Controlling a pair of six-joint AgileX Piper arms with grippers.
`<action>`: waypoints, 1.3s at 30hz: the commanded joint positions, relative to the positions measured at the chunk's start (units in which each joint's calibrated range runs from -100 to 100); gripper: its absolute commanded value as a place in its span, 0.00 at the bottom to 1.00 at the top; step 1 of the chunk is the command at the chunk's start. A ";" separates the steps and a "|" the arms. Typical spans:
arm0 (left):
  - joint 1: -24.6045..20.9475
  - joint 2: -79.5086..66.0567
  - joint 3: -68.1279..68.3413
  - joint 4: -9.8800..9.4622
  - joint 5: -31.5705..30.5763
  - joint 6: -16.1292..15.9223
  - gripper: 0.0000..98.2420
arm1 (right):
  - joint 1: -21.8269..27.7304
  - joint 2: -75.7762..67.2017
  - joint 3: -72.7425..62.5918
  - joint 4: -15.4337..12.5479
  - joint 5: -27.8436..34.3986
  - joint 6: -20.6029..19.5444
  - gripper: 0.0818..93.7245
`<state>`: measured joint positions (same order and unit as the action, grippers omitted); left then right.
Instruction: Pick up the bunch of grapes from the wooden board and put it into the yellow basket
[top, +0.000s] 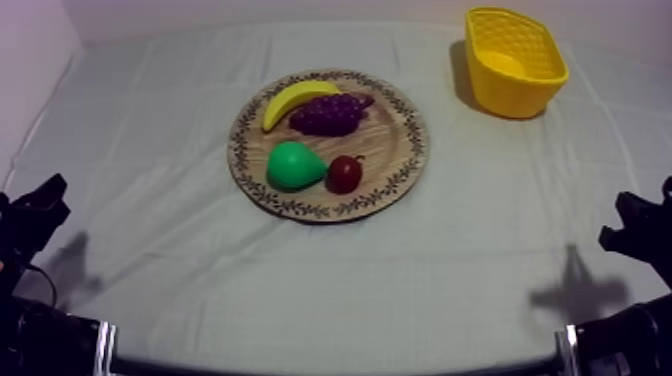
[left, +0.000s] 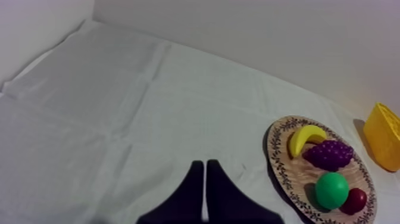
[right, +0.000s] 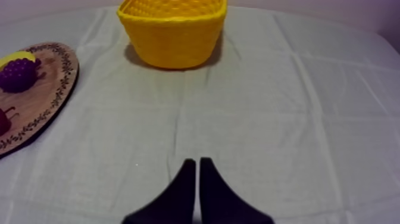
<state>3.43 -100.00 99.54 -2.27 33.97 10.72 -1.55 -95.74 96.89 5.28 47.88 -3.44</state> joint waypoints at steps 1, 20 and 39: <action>0.01 0.00 0.01 0.00 -0.02 0.00 0.00 | -0.29 -0.02 2.88 -6.77 -10.71 6.20 0.00; 0.01 0.00 0.01 0.00 -0.02 0.00 0.00 | -0.55 -0.02 2.88 -7.81 -10.95 7.41 0.00; 0.01 0.00 0.01 0.00 -0.02 0.00 0.00 | 0.06 14.00 -15.04 -12.40 -14.00 12.89 0.00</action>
<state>3.43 -100.00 99.54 -2.27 33.97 10.72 -1.74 -84.12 86.23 -6.39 33.65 8.81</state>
